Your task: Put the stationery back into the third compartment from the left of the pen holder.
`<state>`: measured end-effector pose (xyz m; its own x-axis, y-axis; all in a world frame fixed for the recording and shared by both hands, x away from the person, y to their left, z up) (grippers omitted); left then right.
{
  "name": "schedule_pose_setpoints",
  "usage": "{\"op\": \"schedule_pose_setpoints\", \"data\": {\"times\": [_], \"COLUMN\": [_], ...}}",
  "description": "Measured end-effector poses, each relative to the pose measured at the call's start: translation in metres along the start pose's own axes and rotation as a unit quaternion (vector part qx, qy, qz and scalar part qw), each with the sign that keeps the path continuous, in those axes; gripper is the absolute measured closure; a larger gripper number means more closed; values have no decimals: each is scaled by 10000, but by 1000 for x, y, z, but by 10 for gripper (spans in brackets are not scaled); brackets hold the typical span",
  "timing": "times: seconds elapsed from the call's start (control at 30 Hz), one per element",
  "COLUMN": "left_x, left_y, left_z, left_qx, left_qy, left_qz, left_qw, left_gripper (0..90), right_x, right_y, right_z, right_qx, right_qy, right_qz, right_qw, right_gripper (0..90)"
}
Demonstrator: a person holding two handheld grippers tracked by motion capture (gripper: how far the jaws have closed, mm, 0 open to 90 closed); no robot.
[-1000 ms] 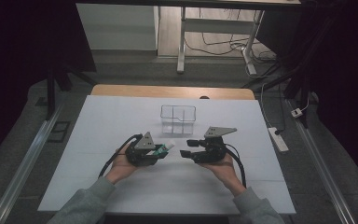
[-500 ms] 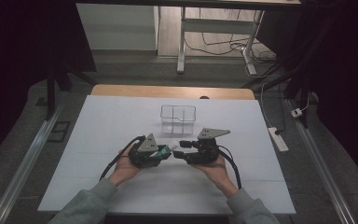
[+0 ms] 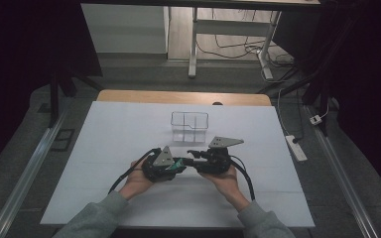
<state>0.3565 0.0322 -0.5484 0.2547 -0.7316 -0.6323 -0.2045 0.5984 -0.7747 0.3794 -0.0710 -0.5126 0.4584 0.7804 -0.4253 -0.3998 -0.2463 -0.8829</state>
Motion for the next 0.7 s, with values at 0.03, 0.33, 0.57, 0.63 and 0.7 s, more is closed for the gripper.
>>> {"op": "schedule_pose_setpoints", "data": {"times": [0.03, 0.33, 0.57, 0.63, 0.7], "left_x": [0, -2, -9, -15, -22], "left_y": [0, 0, 3, 6, 12], "left_z": [0, 4, 8, 9, 8], "left_qx": [-7, -281, -462, -538, -637], "left_qy": [-1, -88, -144, -170, -196], "left_qz": [-1, -117, -102, -117, -103], "left_qw": [10000, 9995, 9988, 9983, 9977], "left_gripper": [638, 499, 362, 342, 326], "right_x": [-1, -5, -13, -16, -21], "right_y": [-1, -4, -10, -12, -15], "right_z": [0, 3, -3, -5, -7], "right_qx": [17, -283, -279, -317, -307], "right_qy": [-47, 126, 249, 297, 318], "right_qz": [-9, -96, -250, -313, -380], "right_qw": [10000, 9995, 9990, 9986, 9983], "right_gripper": [606, 640, 641, 640, 641]}}
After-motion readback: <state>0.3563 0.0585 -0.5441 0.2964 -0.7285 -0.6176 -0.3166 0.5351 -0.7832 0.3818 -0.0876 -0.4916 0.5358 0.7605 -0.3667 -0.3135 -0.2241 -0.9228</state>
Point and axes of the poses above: each handheld gripper's, and its own axes: x roughly forward along the jaws, y roughly out of its underside, z roughly to its left, the point moved 8 cm from there along x, roughly forward along the jaws, and after that the axes turned 12 degrees about y, right-handed, at the moved point
